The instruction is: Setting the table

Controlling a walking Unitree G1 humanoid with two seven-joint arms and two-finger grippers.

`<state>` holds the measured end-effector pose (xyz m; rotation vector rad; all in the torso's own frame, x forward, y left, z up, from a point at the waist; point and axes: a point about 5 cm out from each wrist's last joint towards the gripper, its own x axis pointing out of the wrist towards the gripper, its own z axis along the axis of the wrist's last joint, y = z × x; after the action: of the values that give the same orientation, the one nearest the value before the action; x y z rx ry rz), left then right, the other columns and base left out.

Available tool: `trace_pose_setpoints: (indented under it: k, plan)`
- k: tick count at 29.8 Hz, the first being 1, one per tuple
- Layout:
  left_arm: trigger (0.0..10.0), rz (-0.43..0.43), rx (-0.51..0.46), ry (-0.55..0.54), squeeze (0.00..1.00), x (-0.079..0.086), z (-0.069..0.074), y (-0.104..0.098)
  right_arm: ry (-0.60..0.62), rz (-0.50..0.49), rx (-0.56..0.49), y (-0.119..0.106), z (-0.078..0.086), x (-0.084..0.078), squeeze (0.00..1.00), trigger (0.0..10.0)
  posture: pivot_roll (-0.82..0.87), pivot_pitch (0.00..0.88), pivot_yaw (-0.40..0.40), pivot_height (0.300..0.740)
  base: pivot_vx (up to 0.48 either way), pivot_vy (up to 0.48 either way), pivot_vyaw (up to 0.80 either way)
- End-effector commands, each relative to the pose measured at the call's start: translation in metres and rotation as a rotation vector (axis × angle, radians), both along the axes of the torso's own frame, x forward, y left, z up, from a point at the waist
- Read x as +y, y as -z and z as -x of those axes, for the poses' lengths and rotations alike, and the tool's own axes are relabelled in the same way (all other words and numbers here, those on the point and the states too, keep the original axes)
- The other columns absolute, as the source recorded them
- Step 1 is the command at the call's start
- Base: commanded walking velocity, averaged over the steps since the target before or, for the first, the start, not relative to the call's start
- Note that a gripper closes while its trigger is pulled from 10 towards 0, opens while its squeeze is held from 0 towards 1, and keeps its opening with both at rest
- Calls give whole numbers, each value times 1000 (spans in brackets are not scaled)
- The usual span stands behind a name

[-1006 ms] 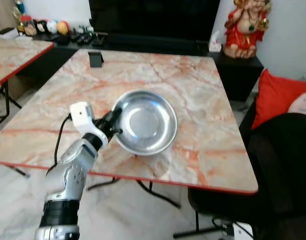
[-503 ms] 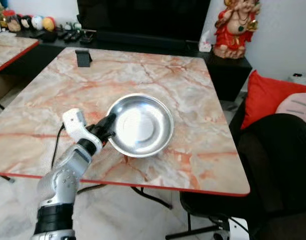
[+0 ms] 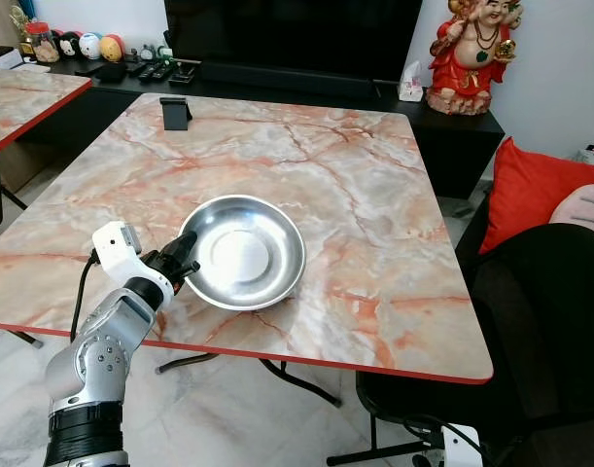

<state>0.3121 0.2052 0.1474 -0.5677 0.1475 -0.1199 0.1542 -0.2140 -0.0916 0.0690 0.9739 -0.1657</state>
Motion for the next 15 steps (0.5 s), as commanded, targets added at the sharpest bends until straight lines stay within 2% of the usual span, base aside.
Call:
trace_pose_setpoints:
  k: [1, 6, 15]
  plan:
    - [10000, -10, 47, -9, 0, 1, 2, 10, 14, 0, -3, 0, 0, -2, 0, 10000, 105, 0, -60, 740, 0, 0, 0]
    - [10000, -8, 67, -8, 0, 0, 4, 16, 13, -3, -1, 0, 1, -2, 0, 10000, 101, 0, -58, 740, 0, 0, 0]
    - [10000, -46, 112, -53, 0, 8, 6, 22, 6, -6, 3, 1, 2, -1, 0, 10000, 104, 0, -55, 740, 0, 0, 0]
